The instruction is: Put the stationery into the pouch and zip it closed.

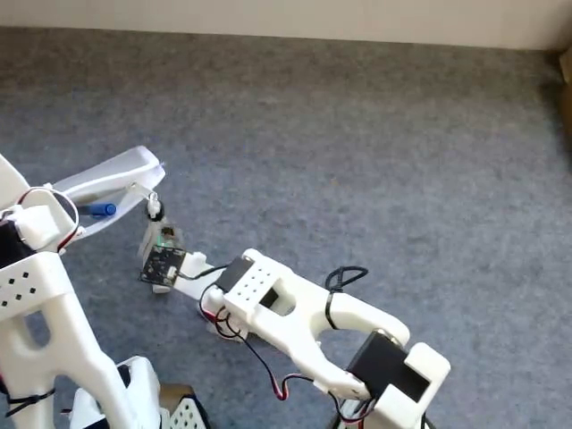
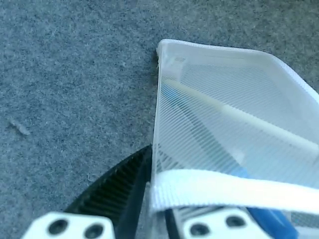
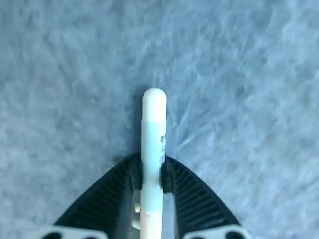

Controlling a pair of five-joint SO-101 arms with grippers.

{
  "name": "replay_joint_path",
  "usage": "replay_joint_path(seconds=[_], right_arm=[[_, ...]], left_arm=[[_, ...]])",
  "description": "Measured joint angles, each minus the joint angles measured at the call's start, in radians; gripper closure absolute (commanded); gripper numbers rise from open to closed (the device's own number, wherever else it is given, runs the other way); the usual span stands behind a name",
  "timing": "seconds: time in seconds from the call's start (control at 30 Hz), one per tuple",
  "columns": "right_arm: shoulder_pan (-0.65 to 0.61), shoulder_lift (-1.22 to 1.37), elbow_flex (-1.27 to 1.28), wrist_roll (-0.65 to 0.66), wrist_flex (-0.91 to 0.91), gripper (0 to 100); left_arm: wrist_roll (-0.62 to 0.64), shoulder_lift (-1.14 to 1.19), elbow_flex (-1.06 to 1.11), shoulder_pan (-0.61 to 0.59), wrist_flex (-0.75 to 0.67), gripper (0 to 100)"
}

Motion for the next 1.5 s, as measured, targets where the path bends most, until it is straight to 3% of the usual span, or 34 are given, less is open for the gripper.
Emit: replay_joint_path(seconds=[0.23,1.17,1.5], right_arm=[[0.003,-0.044,0.026,0.012,0.109,99.3],[-0.015,0.002,0.043,0.012,0.137,99.3],[0.035,-0.404,0.112,0.012,0.186,99.3]], left_arm=[[0.000,0.000,0.000,0.002,0.000,99],[0.000,0.000,0.000,0.003,0.000,99],[0.000,0.000,0.000,0.095,0.000,99]])
